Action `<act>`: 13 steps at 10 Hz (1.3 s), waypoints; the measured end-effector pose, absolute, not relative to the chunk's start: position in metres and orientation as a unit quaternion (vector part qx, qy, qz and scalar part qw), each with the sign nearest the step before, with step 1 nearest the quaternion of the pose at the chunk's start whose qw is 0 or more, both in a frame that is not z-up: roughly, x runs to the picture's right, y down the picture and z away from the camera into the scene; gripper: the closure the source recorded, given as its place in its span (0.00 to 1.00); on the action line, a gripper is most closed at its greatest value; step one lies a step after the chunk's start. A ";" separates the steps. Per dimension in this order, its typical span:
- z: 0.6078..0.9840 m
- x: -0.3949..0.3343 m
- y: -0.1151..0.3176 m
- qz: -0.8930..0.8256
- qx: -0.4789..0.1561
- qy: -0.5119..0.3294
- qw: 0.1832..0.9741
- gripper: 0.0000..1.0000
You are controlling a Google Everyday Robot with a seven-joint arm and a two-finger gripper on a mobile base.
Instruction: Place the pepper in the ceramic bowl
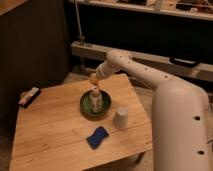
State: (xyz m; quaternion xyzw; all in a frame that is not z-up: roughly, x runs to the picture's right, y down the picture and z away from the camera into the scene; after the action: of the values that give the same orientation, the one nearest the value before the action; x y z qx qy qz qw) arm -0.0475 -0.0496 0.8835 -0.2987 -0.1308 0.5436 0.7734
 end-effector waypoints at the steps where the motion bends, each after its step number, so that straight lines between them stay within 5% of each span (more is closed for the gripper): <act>1: 0.881 -0.043 -0.046 0.546 -0.298 -0.130 0.772 1.00; 3: 0.877 -0.036 -0.040 0.537 -0.323 -0.130 0.768 0.94; 10: 0.877 -0.030 -0.029 0.465 -0.376 -0.087 0.797 0.24; 13: 0.877 -0.032 -0.030 0.464 -0.375 -0.089 0.797 0.20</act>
State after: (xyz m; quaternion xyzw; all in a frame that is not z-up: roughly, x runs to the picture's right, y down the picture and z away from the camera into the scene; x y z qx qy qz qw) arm -0.0319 -0.0297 0.8770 -0.3752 -0.0891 0.4644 0.7972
